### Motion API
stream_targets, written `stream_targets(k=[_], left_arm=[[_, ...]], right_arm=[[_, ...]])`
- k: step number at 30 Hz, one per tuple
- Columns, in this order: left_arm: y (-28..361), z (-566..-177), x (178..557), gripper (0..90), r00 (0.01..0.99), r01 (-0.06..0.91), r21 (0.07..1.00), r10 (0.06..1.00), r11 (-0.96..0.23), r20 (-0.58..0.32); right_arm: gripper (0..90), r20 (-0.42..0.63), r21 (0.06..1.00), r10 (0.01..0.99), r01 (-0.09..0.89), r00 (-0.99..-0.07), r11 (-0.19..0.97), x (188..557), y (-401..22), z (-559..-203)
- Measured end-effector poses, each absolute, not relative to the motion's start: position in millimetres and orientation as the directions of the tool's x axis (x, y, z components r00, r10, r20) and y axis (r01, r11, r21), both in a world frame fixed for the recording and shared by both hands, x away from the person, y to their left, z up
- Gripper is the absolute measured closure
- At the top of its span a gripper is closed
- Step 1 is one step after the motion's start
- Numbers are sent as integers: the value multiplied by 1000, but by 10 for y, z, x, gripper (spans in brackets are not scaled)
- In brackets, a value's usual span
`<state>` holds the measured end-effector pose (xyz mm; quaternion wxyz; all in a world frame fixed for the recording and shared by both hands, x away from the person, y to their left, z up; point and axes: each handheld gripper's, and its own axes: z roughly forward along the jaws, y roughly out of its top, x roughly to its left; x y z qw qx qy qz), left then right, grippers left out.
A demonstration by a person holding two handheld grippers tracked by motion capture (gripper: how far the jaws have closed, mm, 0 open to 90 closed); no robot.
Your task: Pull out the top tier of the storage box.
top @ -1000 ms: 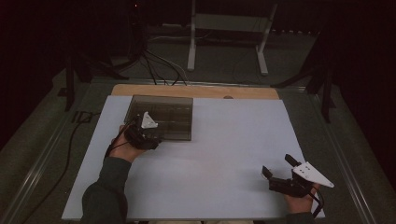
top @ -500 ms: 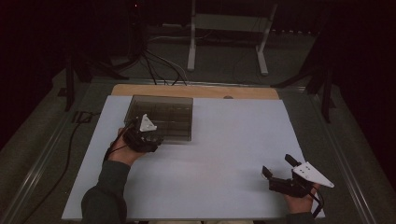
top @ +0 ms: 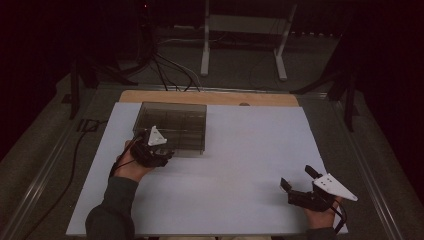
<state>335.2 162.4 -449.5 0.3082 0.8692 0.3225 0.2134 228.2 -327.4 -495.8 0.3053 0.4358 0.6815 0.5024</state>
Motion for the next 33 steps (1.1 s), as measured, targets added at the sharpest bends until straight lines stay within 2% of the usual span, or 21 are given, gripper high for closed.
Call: stream_targets(k=[33], left_arm=[[1658,-4581,3182,447,696,406,705,696,-582,174]], right_arm=[[0,20,951,901,287,-434,117,2282,-3267,-4959]])
